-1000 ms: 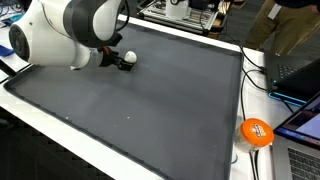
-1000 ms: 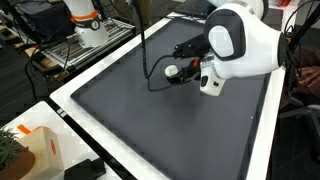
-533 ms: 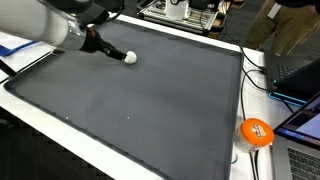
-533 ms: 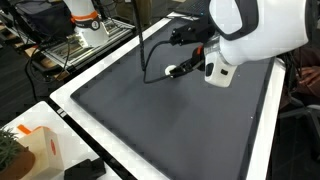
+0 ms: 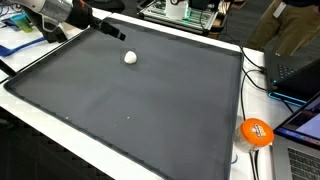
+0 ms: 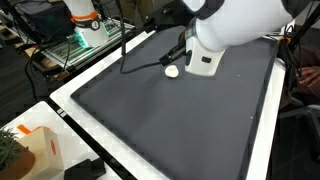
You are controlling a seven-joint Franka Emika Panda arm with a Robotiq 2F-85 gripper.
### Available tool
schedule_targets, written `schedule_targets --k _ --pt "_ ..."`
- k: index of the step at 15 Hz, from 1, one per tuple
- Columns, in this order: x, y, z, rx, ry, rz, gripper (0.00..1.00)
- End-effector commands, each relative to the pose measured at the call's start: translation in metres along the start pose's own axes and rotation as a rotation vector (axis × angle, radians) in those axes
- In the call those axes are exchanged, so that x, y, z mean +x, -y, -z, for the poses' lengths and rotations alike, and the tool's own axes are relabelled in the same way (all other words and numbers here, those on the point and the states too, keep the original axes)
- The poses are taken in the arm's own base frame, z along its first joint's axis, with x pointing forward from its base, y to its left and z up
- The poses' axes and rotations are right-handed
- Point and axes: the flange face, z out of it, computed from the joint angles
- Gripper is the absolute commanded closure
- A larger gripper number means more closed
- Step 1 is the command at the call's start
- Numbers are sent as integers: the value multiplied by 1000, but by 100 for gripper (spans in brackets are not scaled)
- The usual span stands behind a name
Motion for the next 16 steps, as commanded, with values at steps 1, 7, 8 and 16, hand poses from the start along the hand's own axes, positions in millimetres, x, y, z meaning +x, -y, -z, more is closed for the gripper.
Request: schedule_targets --k 1,7,8,16 --pt "-20 -7 -22 73 -22 14 0" --pt "-6 -5 -8 18 -27 9 0" --pt "-6 -8 -9 18 -32 16 0" --pt "-18 -70 -14 43 -202 167 0"
